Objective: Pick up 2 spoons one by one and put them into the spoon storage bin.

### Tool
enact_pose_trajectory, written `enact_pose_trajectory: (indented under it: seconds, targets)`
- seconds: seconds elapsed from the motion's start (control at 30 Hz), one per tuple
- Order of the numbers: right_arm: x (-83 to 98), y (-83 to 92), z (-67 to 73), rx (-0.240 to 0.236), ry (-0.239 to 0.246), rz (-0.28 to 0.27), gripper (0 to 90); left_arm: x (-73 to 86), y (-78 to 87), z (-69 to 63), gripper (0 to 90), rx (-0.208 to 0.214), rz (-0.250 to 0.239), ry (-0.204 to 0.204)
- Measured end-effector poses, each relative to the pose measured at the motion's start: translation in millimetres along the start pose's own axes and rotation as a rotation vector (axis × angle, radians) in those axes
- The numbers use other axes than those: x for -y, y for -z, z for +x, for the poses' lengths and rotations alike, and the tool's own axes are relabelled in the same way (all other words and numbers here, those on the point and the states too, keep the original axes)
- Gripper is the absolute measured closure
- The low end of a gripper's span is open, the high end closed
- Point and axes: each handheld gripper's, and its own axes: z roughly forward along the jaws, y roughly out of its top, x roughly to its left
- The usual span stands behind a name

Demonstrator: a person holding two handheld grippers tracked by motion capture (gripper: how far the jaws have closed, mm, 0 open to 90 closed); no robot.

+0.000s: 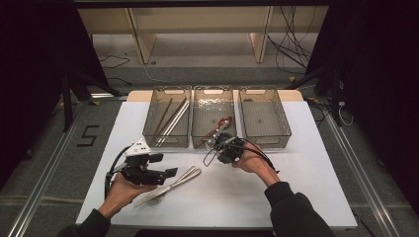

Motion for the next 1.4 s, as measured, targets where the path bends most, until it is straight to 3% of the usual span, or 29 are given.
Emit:
enact_pose_trajectory:
  seconds: [0.33,0.73,1.3,1.4]
  targets:
    - [-2.0,26.8,-8.0,-0.029,-0.057,-0.103,81.6,1.5,4.8,0.2,21.1,-0.003,-0.018,-0.004]
    - [-16.0,53.9,-23.0,-0.014,-0.11,-0.193,81.6,2.8,9.6,1.2,19.7,-0.006,-0.037,0.001]
    - [-34.1,63.3,-48.1,0.059,-0.205,-0.227,81.6,5.2,14.7,2.0,18.6,-0.016,-0.057,-0.004]
    - [-37.5,62.8,-52.6,0.072,-0.218,-0.238,81.5,5.2,14.8,1.4,17.9,-0.003,-0.066,-0.008]
